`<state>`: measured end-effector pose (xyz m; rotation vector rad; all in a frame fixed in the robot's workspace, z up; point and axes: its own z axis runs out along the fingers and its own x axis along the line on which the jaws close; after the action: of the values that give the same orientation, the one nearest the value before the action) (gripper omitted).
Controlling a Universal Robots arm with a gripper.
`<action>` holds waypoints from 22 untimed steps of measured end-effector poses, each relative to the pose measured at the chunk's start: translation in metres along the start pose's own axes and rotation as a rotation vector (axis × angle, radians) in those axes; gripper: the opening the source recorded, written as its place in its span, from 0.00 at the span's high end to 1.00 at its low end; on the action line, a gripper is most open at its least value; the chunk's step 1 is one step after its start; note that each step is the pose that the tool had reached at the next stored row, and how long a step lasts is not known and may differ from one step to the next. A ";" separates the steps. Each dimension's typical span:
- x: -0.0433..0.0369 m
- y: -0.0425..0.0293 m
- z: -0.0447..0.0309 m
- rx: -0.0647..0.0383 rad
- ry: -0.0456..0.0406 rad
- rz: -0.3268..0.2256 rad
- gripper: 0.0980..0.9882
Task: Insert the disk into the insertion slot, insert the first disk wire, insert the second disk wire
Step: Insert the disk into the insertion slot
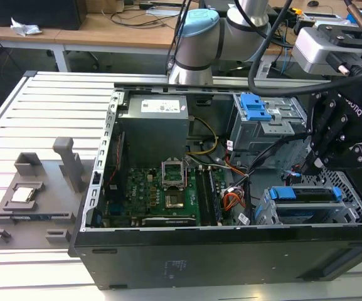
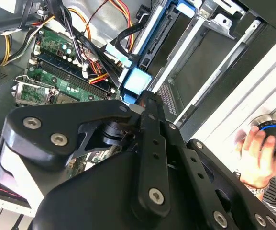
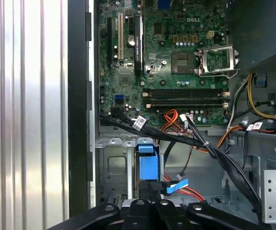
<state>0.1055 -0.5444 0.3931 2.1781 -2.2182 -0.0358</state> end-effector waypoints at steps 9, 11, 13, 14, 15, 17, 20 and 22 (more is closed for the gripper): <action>-0.0001 -0.0031 0.0000 0.000 0.0004 0.000 0.99; -0.0001 -0.0039 0.0014 0.000 0.0005 0.000 0.99; -0.0001 -0.0043 0.0032 0.000 0.0005 0.000 0.99; -0.0002 -0.0044 0.0039 0.000 0.0005 0.000 0.99; -0.0002 -0.0046 0.0050 0.000 0.0005 0.000 0.99; -0.0002 -0.0049 0.0062 0.000 0.0006 0.000 0.99; -0.0002 -0.0052 0.0090 0.000 0.0004 0.000 0.99; -0.0002 -0.0053 0.0115 0.000 0.0004 0.000 0.99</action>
<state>0.1104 -0.5443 0.3814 2.1778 -2.2180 -0.0355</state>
